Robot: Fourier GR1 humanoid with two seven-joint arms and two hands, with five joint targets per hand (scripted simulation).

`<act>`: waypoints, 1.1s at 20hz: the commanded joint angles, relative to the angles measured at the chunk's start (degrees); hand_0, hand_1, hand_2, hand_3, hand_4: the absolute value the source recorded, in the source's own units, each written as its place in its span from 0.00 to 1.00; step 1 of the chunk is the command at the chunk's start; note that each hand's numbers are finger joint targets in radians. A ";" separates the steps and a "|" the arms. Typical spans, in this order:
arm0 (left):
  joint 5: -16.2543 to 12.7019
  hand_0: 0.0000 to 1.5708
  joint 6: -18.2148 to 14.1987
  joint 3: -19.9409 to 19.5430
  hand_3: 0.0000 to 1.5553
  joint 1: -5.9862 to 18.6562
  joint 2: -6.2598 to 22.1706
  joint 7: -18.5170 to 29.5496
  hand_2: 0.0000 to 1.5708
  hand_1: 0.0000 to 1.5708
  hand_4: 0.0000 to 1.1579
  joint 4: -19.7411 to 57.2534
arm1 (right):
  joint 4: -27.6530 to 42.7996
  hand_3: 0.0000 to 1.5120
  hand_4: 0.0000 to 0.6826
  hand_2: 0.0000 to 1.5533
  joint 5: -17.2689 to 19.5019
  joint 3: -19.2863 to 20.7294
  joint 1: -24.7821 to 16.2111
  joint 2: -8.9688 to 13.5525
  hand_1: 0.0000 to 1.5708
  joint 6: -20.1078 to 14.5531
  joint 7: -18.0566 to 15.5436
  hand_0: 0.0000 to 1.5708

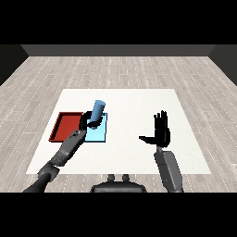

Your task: Pick the blue can and put it in the blue box

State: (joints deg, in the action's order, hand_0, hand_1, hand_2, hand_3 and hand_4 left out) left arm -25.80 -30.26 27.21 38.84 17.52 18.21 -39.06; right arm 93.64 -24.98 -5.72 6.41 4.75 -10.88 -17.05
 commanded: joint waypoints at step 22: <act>4.98 0.00 5.13 -3.10 0.00 9.65 -7.09 -16.69 0.00 0.00 0.00 38.53 | -5.89 0.00 0.00 0.00 -2.43 5.06 0.98 -0.37 0.00 2.98 -1.85 0.00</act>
State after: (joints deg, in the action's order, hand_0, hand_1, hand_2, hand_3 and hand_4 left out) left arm -21.65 -27.66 24.52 48.76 9.63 1.13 -2.59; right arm 86.56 -26.58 -1.21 6.82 5.18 -7.35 -19.65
